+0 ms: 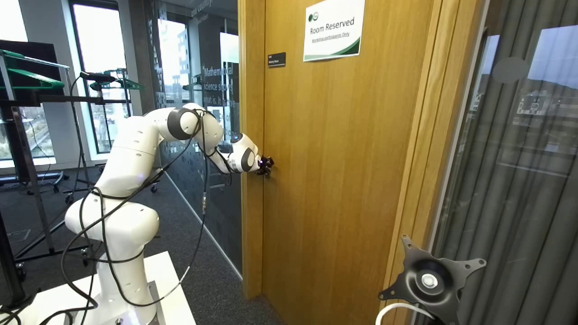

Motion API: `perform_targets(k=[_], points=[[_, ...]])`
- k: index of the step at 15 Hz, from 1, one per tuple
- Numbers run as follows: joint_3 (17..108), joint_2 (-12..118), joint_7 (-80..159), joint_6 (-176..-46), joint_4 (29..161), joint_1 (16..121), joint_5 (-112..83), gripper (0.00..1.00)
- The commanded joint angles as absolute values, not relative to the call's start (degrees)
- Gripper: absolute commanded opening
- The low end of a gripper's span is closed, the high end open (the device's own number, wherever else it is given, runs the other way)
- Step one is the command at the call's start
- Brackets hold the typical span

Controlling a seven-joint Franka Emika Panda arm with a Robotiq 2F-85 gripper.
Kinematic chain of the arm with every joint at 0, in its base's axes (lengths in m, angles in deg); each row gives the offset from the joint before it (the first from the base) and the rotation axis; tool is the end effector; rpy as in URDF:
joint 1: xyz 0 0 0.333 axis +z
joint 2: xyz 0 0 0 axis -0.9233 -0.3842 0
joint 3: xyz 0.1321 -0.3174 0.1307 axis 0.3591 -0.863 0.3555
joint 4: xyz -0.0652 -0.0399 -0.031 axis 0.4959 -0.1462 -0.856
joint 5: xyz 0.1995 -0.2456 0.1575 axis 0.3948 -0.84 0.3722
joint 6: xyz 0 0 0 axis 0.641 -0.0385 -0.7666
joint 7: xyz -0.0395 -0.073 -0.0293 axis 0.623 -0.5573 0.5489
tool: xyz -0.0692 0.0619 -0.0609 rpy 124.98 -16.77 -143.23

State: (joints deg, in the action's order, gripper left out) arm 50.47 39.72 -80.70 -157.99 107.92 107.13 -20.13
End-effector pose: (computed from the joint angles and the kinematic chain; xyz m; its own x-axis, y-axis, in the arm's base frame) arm 0.6131 0.3258 0.4247 0.1445 -0.9692 -0.1992 -0.6980 0.0428 -0.7148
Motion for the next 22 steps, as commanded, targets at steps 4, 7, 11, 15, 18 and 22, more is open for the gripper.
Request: perform_targets(k=[4,7,11,15,18,22], points=[[59.66,37.51,-83.81,-165.45,110.24,101.85,-11.33,0.02],[62.94,37.08,-83.51,-167.0,109.85,99.51,-9.3,0.02],[68.58,36.62,-81.97,-168.72,109.26,94.86,-9.53,0.02],[78.91,36.87,-72.36,-164.15,108.72,85.84,-13.87,0.48],[76.17,36.89,-73.55,-165.63,107.71,86.93,-12.67,0.48],[76.06,36.96,-72.42,-165.74,107.6,87.07,-11.59,0.75]])
